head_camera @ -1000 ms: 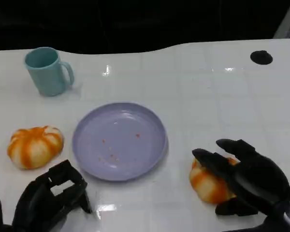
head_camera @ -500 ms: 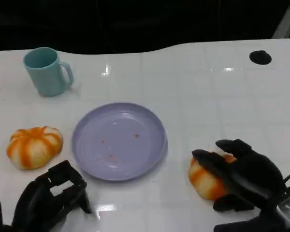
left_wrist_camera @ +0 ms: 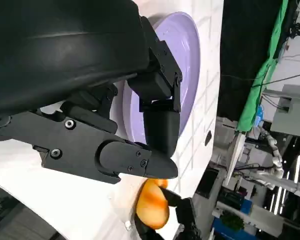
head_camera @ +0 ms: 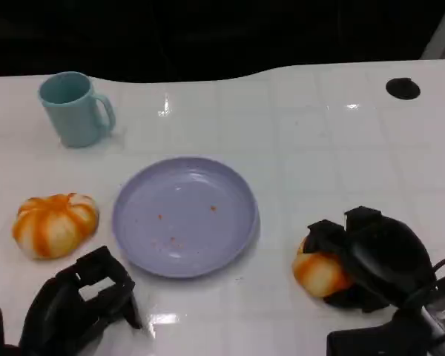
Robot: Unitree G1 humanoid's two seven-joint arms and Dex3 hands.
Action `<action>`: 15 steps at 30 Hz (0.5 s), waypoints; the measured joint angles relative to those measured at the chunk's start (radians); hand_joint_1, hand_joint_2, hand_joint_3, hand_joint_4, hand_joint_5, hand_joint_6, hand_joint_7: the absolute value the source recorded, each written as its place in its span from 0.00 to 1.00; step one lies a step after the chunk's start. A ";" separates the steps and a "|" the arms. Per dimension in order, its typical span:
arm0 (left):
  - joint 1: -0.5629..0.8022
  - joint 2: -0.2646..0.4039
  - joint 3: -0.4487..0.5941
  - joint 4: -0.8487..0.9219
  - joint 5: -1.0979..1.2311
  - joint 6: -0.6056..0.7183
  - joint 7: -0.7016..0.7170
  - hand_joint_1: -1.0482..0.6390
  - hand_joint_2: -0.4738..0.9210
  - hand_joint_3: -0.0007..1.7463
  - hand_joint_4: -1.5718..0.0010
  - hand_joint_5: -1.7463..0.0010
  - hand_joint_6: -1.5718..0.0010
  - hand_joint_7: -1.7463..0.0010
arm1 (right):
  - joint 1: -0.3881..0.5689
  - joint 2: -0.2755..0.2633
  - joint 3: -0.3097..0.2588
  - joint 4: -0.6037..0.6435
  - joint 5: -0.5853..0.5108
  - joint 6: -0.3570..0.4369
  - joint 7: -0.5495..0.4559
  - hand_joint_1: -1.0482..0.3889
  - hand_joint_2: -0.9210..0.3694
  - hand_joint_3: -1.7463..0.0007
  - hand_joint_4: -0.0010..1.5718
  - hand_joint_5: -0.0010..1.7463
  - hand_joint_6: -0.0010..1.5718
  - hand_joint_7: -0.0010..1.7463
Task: Grasp the bread from the table and place it into the plate.
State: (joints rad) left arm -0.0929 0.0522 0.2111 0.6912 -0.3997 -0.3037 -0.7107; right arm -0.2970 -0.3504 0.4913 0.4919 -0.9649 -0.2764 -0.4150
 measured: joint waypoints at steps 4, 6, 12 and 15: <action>0.000 0.000 0.000 0.000 0.000 -0.001 0.000 0.32 1.00 0.09 0.50 0.04 0.55 0.19 | 0.000 0.000 0.006 0.016 -0.001 -0.009 -0.047 0.46 0.38 0.26 0.62 1.00 0.44 1.00; 0.000 0.000 0.000 0.000 -0.001 -0.001 0.000 0.32 1.00 0.09 0.50 0.03 0.55 0.19 | -0.001 0.000 0.010 0.026 -0.002 -0.012 -0.073 0.46 0.38 0.25 0.62 1.00 0.45 1.00; 0.000 0.000 0.001 0.000 -0.001 -0.001 -0.001 0.32 1.00 0.10 0.51 0.03 0.55 0.19 | -0.007 0.001 0.015 0.050 -0.001 -0.031 -0.149 0.46 0.38 0.26 0.63 1.00 0.43 1.00; 0.000 0.000 0.001 0.000 -0.002 0.000 -0.001 0.32 1.00 0.09 0.51 0.03 0.55 0.19 | -0.014 0.011 0.014 0.051 0.009 -0.047 -0.170 0.46 0.39 0.25 0.63 1.00 0.45 1.00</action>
State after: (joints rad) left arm -0.0930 0.0524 0.2121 0.6916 -0.4012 -0.3042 -0.7113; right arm -0.3106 -0.3395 0.5057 0.5432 -0.9562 -0.3234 -0.5850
